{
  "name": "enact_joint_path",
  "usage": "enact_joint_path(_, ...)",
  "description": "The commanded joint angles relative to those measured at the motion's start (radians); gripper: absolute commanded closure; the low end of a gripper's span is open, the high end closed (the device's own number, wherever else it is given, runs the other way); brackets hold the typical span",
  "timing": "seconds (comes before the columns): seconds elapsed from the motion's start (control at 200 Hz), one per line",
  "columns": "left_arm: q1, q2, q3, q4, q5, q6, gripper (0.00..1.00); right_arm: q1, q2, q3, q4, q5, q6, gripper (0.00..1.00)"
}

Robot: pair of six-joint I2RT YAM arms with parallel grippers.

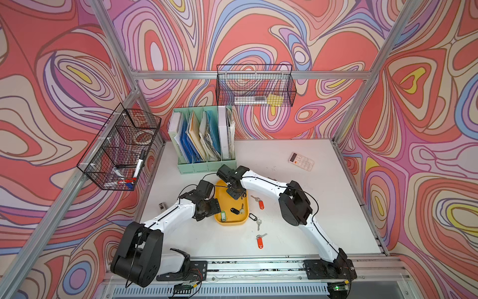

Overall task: Take the keys out of the storage box
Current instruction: Pick up the key from the storage box, then place the key at the center of the board.

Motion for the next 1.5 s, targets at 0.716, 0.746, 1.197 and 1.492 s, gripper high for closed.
enact_joint_path(0.716, 0.007, -0.011, 0.029, -0.053, -0.080, -0.008, 0.17, -0.006, -0.284, -0.038, 0.026, -0.064, 0.062, 1.00)
enact_joint_path(0.746, 0.008, -0.011, 0.030, -0.056, -0.082, -0.007, 0.17, -0.012, -0.306, -0.052, 0.024, -0.071, 0.069, 1.00)
enact_joint_path(1.197, 0.007, -0.017, 0.071, -0.016, -0.067, 0.013, 0.13, -0.257, -0.689, -0.496, 0.005, -0.147, 0.165, 1.00)
enact_joint_path(1.492, 0.007, -0.016, 0.096, 0.013, -0.053, 0.028, 0.15, -0.367, -0.747, -0.792, 0.142, -0.187, 0.214, 1.00)
